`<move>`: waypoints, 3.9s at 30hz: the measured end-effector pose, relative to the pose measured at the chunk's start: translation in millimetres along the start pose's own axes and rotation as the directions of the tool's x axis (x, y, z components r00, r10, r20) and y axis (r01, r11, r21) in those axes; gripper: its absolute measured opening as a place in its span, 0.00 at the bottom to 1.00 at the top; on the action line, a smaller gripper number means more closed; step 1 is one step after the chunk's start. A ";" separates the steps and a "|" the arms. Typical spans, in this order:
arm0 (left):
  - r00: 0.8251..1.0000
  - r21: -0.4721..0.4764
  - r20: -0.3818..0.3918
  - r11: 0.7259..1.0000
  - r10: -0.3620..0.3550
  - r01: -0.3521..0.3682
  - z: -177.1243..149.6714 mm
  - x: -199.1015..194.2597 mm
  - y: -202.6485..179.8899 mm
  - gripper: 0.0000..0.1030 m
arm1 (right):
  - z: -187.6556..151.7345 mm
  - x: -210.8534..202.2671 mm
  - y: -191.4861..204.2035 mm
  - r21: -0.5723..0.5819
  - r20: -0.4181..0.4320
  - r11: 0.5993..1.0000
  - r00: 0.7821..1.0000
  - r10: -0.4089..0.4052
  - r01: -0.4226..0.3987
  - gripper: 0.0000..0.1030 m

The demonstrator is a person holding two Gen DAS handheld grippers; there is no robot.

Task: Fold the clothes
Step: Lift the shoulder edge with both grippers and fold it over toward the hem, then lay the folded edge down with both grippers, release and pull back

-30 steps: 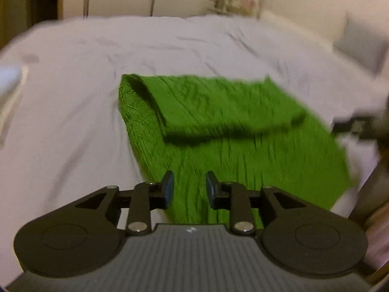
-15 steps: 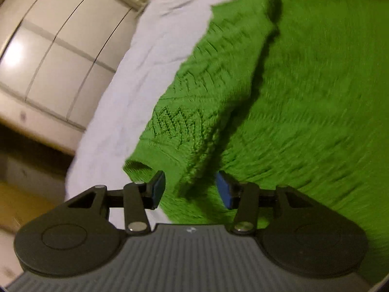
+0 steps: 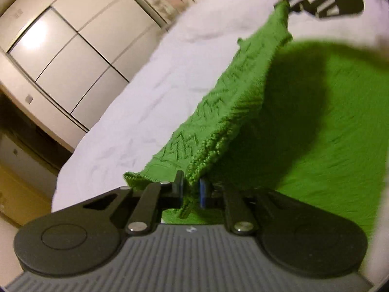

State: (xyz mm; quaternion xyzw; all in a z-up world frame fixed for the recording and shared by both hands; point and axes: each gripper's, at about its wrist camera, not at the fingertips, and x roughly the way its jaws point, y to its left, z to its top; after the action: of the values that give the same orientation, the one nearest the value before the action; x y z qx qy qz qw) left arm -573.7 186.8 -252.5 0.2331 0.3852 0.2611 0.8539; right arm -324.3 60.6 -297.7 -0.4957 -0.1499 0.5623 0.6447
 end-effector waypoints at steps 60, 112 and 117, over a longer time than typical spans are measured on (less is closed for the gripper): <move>0.986 -0.316 -0.168 0.948 -0.026 -0.028 -33.3 -63.5 -42.6 0.14 | -47.3 -113.8 48.6 0.385 -0.136 0.914 0.971 0.198 -0.132 0.38; 0.963 -0.665 -0.229 0.745 -0.140 -0.050 -22.7 12.0 -21.3 0.16 | -38.6 -43.2 -40.9 0.936 0.051 0.309 0.932 0.360 -0.170 0.34; 0.949 -0.659 -0.294 0.743 -0.113 -0.116 -16.0 5.6 -37.7 0.17 | -51.2 -62.2 -7.0 0.952 -0.006 0.281 0.910 0.414 -0.121 0.30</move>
State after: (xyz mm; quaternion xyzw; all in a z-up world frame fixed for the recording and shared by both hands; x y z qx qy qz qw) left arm -573.0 165.0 -287.7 -0.1332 0.3967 0.4159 0.8074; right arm -302.0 -17.0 -293.1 -0.1177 0.3711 0.5766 0.7183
